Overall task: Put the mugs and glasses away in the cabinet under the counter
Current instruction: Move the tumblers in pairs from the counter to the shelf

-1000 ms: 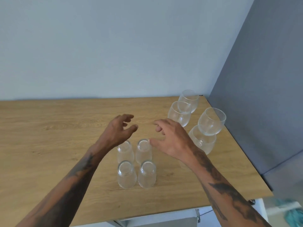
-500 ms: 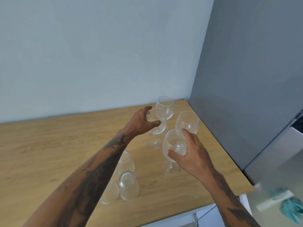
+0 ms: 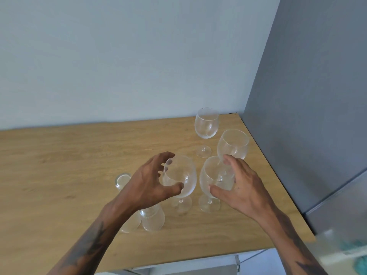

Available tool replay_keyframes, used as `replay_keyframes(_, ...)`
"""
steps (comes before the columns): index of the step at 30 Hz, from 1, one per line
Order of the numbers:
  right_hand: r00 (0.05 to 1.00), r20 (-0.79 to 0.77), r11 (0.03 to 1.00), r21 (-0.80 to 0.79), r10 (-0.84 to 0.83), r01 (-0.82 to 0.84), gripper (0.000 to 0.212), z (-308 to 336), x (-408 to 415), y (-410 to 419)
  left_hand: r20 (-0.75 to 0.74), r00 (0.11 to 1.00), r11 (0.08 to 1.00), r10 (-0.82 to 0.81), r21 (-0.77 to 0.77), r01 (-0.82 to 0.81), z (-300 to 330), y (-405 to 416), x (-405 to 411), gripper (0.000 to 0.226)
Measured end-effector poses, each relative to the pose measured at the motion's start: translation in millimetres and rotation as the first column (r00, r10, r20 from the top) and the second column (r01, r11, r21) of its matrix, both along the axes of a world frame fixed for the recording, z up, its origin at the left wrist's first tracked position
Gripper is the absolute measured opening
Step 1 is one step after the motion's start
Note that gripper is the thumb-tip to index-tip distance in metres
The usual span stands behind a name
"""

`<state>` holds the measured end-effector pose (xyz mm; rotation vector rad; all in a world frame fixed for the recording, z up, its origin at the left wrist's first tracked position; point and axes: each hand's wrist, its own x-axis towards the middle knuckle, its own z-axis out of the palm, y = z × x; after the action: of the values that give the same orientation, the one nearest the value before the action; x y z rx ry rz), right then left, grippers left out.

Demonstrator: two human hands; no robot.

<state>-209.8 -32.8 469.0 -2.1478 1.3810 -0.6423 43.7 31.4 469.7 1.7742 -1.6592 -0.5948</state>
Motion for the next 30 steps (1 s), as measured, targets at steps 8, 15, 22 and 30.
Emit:
replay_keyframes(8,0.989,0.100,0.994,0.023,0.106,-0.109,0.097,4.2,-12.1,-2.8,0.008,1.000,0.999,-0.022,-0.032,0.022,7.1,17.1,-7.1,0.081)
replay_keyframes(15,0.963,0.249,0.970,-0.190,-0.103,0.153,0.062,31.7,-39.2,-44.2,0.060,0.990,0.978,0.129,-0.173,-0.117,63.6,-99.6,-0.2,0.057)
replay_keyframes(22,0.987,0.035,0.985,-0.060,-0.157,0.159,0.083,24.4,-20.3,-100.4,0.329,0.940,0.992,-0.092,0.115,0.056,52.6,-236.0,-57.3,0.091)
replay_keyframes(30,0.997,0.015,0.995,-0.064,-0.076,0.077,0.050,5.6,-16.7,-117.2,0.317,0.947,0.995,-0.051,0.095,0.022,31.2,-227.7,-43.5,0.083)
